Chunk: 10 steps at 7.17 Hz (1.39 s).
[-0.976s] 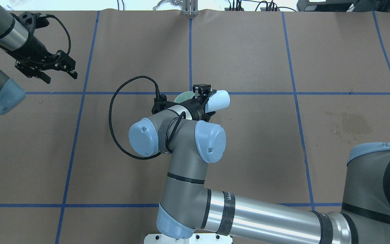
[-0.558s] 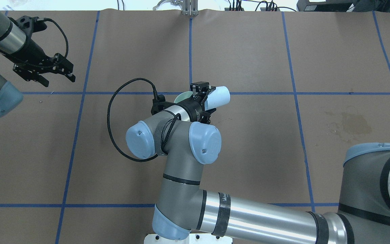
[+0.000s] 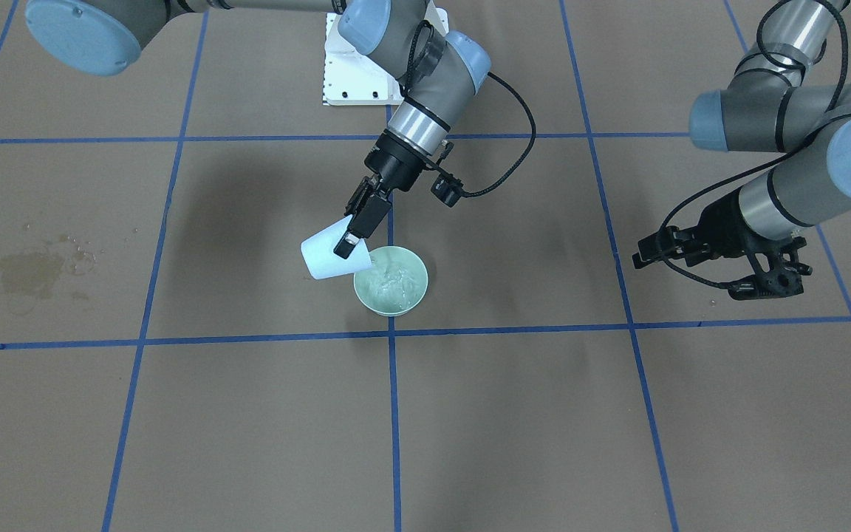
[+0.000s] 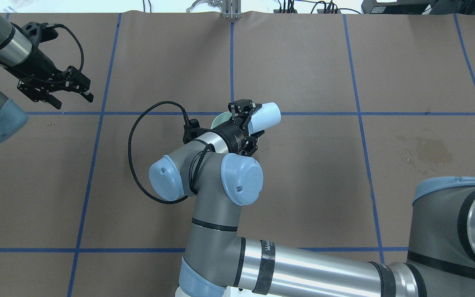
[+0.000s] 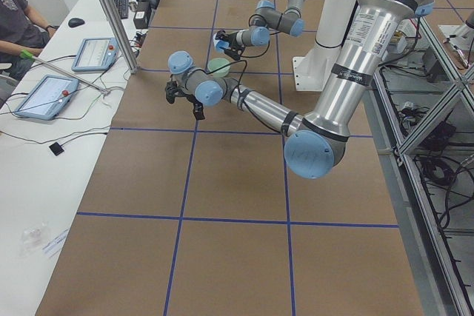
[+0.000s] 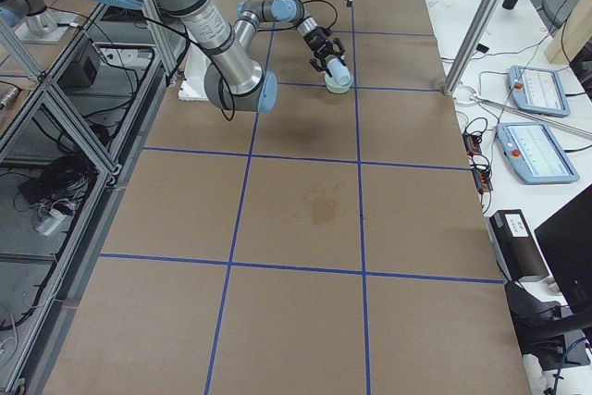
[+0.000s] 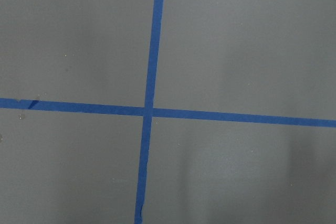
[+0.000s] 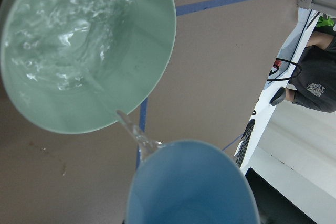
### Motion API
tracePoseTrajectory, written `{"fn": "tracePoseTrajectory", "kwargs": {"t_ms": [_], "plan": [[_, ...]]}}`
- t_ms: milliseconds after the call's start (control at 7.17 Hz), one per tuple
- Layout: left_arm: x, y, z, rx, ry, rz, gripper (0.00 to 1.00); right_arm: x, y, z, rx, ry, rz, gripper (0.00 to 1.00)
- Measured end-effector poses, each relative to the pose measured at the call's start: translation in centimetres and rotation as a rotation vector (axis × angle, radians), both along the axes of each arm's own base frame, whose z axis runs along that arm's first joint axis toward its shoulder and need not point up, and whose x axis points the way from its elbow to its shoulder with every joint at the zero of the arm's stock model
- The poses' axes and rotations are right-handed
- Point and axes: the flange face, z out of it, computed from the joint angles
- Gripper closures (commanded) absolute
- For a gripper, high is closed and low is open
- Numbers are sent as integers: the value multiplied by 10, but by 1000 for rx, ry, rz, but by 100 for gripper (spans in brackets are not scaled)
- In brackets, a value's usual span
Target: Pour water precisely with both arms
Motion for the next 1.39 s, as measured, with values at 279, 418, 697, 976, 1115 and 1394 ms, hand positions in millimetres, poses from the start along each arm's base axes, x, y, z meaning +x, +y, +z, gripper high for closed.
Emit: {"fn": "tracePoseTrajectory", "kwargs": {"t_ms": [279, 418, 697, 976, 1115, 1394], "plan": [[0, 1, -4, 7, 5, 2, 0, 8, 2, -12, -17, -165, 109, 64], [0, 1, -5, 13, 6, 4, 0, 18, -2, -14, -63, -297, 183, 64], [-9, -2, -9, 38, 14, -9, 0, 74, -23, 13, -201, -614, 327, 64], [-20, 0, -26, 74, 30, -26, 0, 185, -61, 78, -404, -828, 429, 62], [-24, 3, -36, 89, 35, -36, 0, 242, -75, 113, -485, -881, 479, 62], [-26, 9, -52, 97, 34, -68, 0, 310, -79, 192, -527, -999, 607, 62]]}}
